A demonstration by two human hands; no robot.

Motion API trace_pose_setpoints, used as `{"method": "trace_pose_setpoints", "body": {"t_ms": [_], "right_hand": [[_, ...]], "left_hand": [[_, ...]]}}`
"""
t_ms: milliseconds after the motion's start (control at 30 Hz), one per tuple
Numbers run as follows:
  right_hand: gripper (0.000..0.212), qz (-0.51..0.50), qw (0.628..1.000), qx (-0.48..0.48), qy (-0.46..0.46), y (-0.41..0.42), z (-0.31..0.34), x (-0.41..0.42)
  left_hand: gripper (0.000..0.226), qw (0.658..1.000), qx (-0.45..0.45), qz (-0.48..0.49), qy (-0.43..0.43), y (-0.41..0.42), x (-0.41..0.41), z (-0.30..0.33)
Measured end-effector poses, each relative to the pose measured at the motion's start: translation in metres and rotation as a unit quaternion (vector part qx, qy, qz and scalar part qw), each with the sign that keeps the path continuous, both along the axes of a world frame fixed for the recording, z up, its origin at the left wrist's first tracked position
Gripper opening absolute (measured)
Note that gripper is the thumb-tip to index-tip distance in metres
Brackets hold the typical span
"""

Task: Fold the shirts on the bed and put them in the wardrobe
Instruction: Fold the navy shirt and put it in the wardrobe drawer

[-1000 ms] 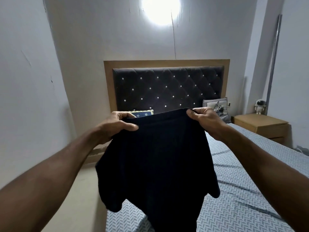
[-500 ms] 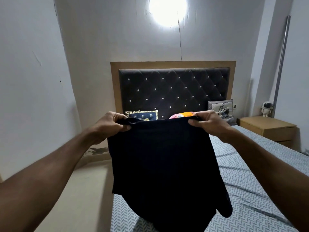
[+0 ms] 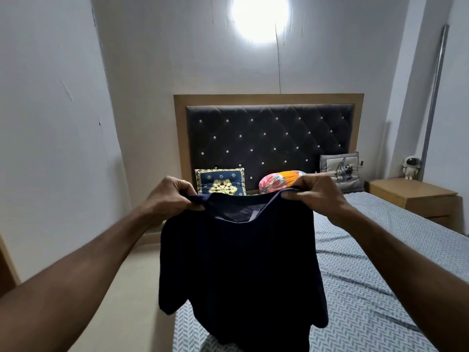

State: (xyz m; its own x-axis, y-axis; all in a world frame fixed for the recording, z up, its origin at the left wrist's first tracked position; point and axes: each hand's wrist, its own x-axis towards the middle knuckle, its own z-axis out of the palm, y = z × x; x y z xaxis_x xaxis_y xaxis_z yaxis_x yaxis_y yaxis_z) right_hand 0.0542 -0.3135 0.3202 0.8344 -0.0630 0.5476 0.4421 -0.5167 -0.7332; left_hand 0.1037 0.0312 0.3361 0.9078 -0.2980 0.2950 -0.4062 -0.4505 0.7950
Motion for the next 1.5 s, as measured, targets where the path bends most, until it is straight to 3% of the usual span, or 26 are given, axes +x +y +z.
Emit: {"method": "trace_pose_setpoints", "body": {"t_ms": [100, 200, 367, 433, 533, 600, 667, 733, 767, 867, 967, 1067, 1133, 1200, 1267, 1367, 1433, 1500], "right_hand": [[0.014, 0.007, 0.999, 0.047, -0.002, 0.002, -0.001, 0.006], [0.017, -0.026, 0.999, 0.033, 0.007, -0.001, -0.003, 0.016], [0.017, -0.054, 0.995, 0.064, 0.055, -0.002, -0.004, 0.021], [0.013, -0.148, 0.985, -0.025, 0.078, 0.001, -0.007, 0.025], [0.030, -0.262, 0.942, -0.169, 0.127, 0.024, -0.009, 0.024], [0.033, -0.207, 0.954, -0.148, 0.159, 0.046, -0.011, 0.024], [0.047, -0.088, 0.971, -0.028, 0.221, 0.069, -0.012, 0.022], [0.064, 0.072, 0.940, 0.126, 0.310, 0.086, -0.009, 0.017], [0.068, 0.126, 0.923, 0.151, 0.332, 0.090, -0.007, 0.017], [0.053, 0.149, 0.927, 0.110, 0.328, 0.092, -0.008, 0.021], [0.032, 0.172, 0.931, 0.125, 0.297, 0.082, -0.017, 0.027], [0.018, 0.196, 0.943, 0.084, 0.256, 0.076, -0.016, 0.027], [0.017, 0.188, 0.955, 0.046, 0.224, 0.069, -0.009, 0.027], [0.026, 0.224, 0.947, 0.040, 0.229, 0.054, 0.000, 0.026], [0.031, 0.283, 0.925, 0.033, 0.254, 0.037, 0.008, 0.018], [0.031, 0.294, 0.918, -0.018, 0.264, 0.017, 0.020, 0.007], [0.030, 0.260, 0.928, -0.037, 0.263, 0.003, 0.027, 0.001], [0.030, 0.222, 0.938, -0.048, 0.262, -0.011, 0.032, -0.006]], "left_hand": [[0.019, 0.999, -0.023, -0.023, 0.026, 0.004, -0.001, -0.005], [0.009, 0.997, -0.053, -0.032, 0.053, 0.008, -0.002, -0.010], [0.030, 0.972, -0.183, -0.026, 0.146, 0.016, -0.003, -0.014], [0.028, 0.961, -0.207, -0.036, 0.181, 0.010, -0.004, -0.012], [0.026, 0.944, -0.230, -0.077, 0.222, -0.014, -0.009, -0.013], [0.022, 0.934, -0.257, -0.093, 0.228, -0.036, -0.011, -0.014], [0.019, 0.933, -0.271, -0.091, 0.219, -0.055, -0.013, -0.017], [0.019, 0.941, -0.252, -0.091, 0.208, -0.071, -0.014, -0.023], [0.019, 0.950, -0.227, -0.093, 0.195, -0.078, -0.014, -0.029], [0.016, 0.968, -0.150, -0.117, 0.161, -0.089, -0.019, -0.045], [0.020, 0.960, -0.178, -0.146, 0.159, -0.085, -0.018, -0.056], [0.023, 0.968, -0.239, -0.045, 0.067, -0.088, -0.014, -0.060], [0.033, 0.973, -0.230, -0.012, 0.015, -0.089, -0.009, -0.063], [0.060, 0.985, -0.165, -0.040, 0.035, -0.083, 0.003, -0.068], [0.077, 0.981, -0.078, -0.129, 0.118, -0.074, 0.015, -0.074], [0.048, 0.950, 0.015, -0.244, 0.195, -0.072, 0.020, -0.086], [0.028, 0.939, 0.019, -0.267, 0.216, -0.078, 0.022, -0.094], [0.023, 0.948, 0.031, -0.254, 0.189, -0.084, 0.023, -0.100]]}}
